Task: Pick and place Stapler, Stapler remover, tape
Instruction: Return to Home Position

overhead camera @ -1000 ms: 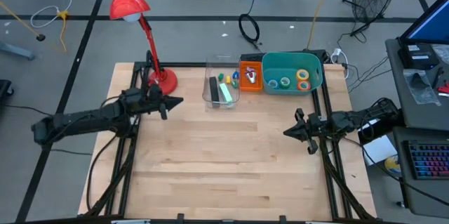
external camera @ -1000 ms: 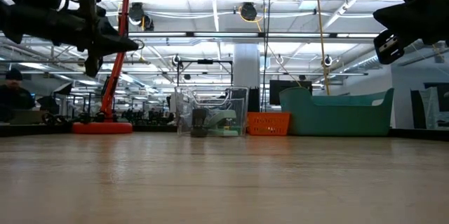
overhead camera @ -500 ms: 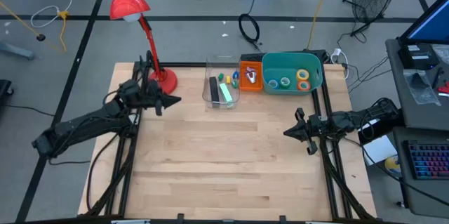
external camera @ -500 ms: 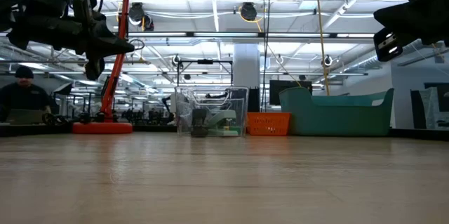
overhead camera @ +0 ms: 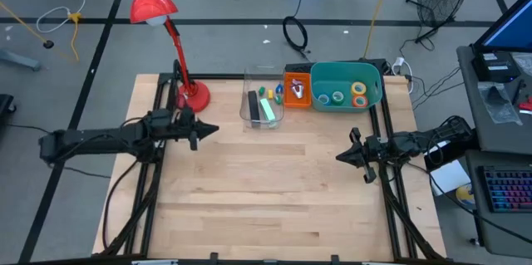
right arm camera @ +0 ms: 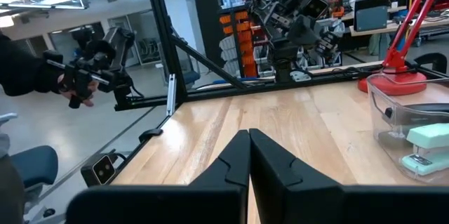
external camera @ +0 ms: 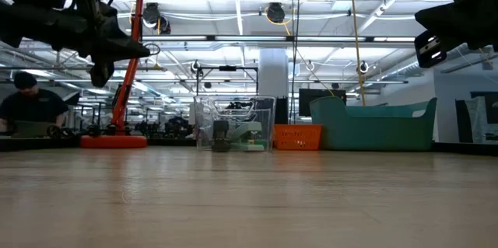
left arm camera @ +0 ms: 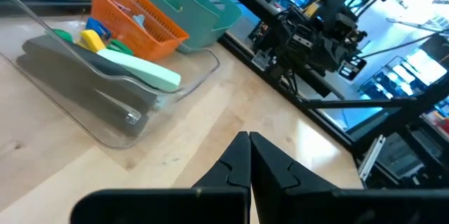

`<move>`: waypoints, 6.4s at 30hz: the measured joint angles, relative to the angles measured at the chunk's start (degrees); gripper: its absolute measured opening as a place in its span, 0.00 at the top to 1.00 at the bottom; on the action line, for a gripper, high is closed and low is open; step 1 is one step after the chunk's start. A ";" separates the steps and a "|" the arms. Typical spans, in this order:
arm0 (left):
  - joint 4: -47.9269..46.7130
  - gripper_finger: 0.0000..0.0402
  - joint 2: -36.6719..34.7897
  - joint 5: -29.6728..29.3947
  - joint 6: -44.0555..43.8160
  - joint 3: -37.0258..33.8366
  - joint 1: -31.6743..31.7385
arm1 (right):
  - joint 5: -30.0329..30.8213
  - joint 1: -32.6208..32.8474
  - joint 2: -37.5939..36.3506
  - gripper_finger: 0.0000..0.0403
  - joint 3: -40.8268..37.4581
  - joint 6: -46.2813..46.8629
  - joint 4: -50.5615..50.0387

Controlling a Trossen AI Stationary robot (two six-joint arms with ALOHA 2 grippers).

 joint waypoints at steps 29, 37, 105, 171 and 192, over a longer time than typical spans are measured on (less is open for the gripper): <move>0.48 1.00 -17.73 -15.49 9.55 -8.44 -16.96 | -0.03 0.02 0.04 1.00 0.00 -4.09 -0.02; -5.62 1.00 -17.51 -17.06 21.15 -8.46 -16.93 | -0.05 0.02 0.04 1.00 -0.01 -9.47 -0.02; -6.86 0.97 -17.53 -26.01 29.75 -8.39 -16.93 | 4.73 -10.47 -0.62 1.00 0.00 -21.18 4.82; -6.85 0.95 -17.53 -25.99 28.13 -8.41 -16.95 | 4.45 -10.47 -0.59 1.00 0.00 -19.43 5.29; -6.85 0.95 -17.53 -25.99 28.12 -8.41 -16.96 | 4.43 -10.45 -0.59 1.00 0.02 -19.43 5.29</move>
